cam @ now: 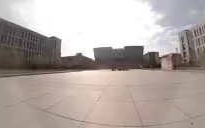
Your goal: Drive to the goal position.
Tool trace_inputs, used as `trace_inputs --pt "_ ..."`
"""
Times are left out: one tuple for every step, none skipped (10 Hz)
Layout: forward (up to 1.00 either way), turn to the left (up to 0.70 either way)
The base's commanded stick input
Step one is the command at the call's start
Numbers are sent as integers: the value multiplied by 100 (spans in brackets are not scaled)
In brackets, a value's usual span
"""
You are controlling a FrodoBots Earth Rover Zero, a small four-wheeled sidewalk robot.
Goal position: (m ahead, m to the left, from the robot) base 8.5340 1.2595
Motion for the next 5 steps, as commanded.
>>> trace_inputs --pt "100 0" --pt "100 0" --pt "100 0" --pt "100 0" --pt "100 0"
